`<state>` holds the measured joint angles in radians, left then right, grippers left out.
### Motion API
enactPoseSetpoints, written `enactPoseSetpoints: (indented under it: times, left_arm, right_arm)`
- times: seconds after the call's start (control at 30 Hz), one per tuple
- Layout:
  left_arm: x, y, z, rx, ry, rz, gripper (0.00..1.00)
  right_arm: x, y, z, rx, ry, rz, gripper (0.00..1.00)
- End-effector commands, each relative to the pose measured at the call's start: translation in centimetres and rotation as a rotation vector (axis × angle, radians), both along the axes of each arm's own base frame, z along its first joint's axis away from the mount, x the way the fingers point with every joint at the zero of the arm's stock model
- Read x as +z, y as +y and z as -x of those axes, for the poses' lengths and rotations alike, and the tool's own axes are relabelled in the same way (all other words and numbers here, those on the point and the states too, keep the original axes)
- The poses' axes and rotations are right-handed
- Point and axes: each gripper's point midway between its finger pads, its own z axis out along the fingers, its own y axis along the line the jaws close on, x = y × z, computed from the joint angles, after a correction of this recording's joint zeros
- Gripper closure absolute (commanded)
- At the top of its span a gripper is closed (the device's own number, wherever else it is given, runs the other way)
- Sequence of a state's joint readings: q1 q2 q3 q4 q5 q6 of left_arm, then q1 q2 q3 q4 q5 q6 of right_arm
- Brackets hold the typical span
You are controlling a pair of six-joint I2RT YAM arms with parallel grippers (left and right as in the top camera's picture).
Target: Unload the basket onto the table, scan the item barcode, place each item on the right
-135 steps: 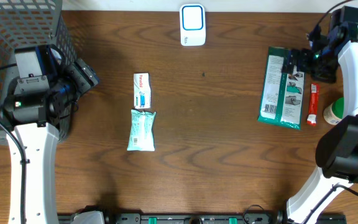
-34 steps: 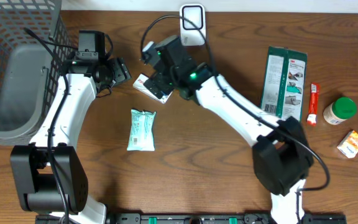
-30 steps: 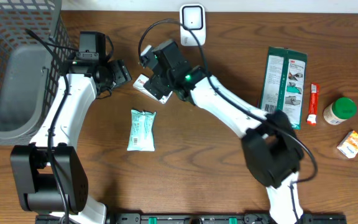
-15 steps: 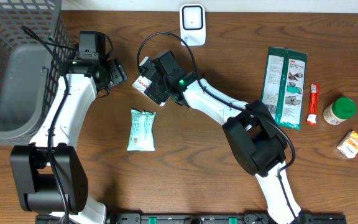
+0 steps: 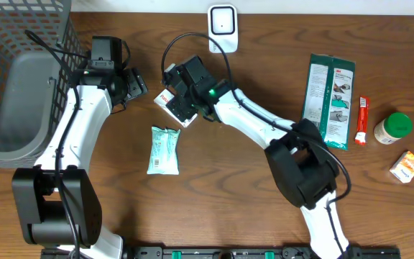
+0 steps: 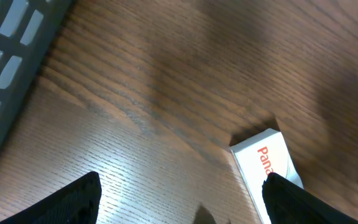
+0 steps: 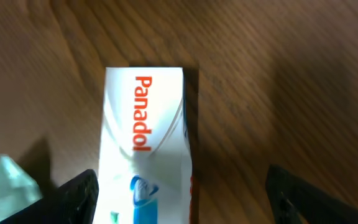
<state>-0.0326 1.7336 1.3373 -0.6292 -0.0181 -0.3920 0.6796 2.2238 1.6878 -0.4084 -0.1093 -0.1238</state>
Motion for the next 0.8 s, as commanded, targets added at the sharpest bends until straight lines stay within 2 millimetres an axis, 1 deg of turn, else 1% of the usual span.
enactPoseSetpoints:
  times: [0.0,0.07,0.2,0.3,0.33,0.4,0.43,0.5,0.6,0.7,0.73,0.77]
  left_arm:
    - [-0.4,0.6,0.0,0.01,0.012,-0.021,0.16]
    - [-0.4,0.6,0.0,0.01,0.012,-0.021,0.16]
    - [-0.4,0.6,0.0,0.01,0.015,-0.021,0.16]
    - [-0.5,0.6,0.2,0.01,0.021,-0.022,0.16]
    - [-0.5,0.6,0.2,0.01,0.023,-0.021,0.16]
    - [-0.5,0.6,0.2,0.01,0.024,-0.021,0.16]
    - [-0.6,0.6,0.2,0.01,0.024,-0.021,0.16]
    - [-0.7,0.6,0.2,0.01,0.028,-0.021,0.16]
    - [-1.1,0.6,0.3,0.01,0.038,-0.021,0.16]
    - [-1.5,0.6,0.3,0.009,0.05,-0.021,0.16]
    - [-1.7,0.5,0.3,0.007,0.054,-0.022,0.16]
    - [-2.0,0.4,0.3,0.006,0.06,-0.022,0.16]
  right_arm:
    - [1.3,0.7,1.0,-0.02,0.056,-0.052,0.17]
    - [-0.5,1.1,2.1,0.004,0.109,-0.042,0.17]
    - [-3.1,1.4,2.9,0.015,0.147,-0.008,0.19]
    - [-4.6,1.4,3.3,0.018,0.169,0.011,0.24]
    - [-4.7,1.3,3.4,0.018,0.171,0.013,0.28]
    - [-4.7,1.3,3.3,0.017,0.171,0.013,0.44]
    - [-4.5,1.4,3.3,0.017,0.166,0.01,0.58]
    - [-4.5,1.2,3.2,0.014,0.165,0.013,0.69]
    - [-4.2,0.7,3.1,0.005,0.173,0.018,0.72]
    - [-3.4,0.0,3.0,-0.007,0.178,0.022,0.73]
    - [-2.9,-0.3,3.0,-0.011,0.179,0.022,0.69]
    - [-2.3,-0.5,3.1,-0.013,0.179,0.022,0.62]
